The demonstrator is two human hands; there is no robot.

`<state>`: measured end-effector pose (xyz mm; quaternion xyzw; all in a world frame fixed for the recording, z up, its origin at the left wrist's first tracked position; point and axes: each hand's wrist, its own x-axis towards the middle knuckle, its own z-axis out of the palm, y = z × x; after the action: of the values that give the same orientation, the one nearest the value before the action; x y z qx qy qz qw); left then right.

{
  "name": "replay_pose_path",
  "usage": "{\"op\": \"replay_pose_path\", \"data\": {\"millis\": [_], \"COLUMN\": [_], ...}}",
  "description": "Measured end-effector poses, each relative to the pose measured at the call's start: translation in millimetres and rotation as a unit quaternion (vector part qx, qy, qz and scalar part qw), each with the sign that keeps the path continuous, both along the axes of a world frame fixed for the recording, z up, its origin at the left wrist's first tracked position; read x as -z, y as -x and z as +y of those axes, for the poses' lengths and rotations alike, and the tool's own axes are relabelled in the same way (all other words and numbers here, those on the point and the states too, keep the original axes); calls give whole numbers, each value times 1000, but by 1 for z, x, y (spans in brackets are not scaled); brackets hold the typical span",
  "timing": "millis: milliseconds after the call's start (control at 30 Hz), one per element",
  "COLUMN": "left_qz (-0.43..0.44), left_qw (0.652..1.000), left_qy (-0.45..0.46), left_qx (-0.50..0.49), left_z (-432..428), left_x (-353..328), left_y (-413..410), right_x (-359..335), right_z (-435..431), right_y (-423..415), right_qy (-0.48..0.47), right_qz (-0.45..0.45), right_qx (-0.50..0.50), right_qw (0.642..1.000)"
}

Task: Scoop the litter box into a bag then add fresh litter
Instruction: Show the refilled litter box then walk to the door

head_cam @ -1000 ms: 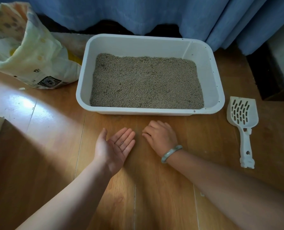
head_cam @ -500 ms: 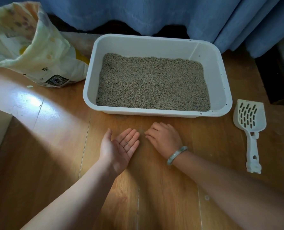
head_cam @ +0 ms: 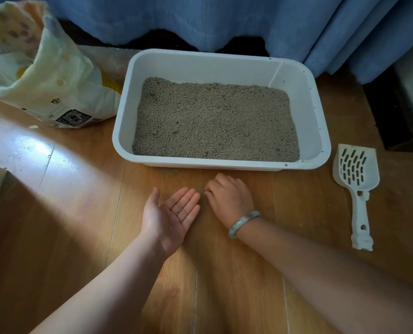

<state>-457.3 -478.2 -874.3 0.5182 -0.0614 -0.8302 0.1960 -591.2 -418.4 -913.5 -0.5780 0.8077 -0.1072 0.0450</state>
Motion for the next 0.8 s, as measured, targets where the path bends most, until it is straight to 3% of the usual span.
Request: {"op": "replay_pose_path", "data": {"millis": [233, 400, 500, 667, 800], "left_qz": [-8, -11, -8, 6, 14], "left_qw": [1000, 1000, 1000, 1000, 1000], "left_qy": [8, 11, 11, -5, -19], "left_qx": [-5, -19, -22, -4, -5], "left_z": [-2, -6, -6, -1, -2], "left_x": [-4, -6, -5, -7, -6], "left_y": [1, -2, 1, 5, -2], "right_x": [4, -2, -20, -34, -28], "right_z": [-2, -1, -1, 3, 7], "right_y": [2, 7, -4, -55, -57], "right_qy": [3, 11, 26, 89, 99], "right_qz": [54, -51, -111, -89, -106], "right_qx": [-22, 42, 29, -83, -88], "right_qw": [998, 998, 993, 989, 985]}}
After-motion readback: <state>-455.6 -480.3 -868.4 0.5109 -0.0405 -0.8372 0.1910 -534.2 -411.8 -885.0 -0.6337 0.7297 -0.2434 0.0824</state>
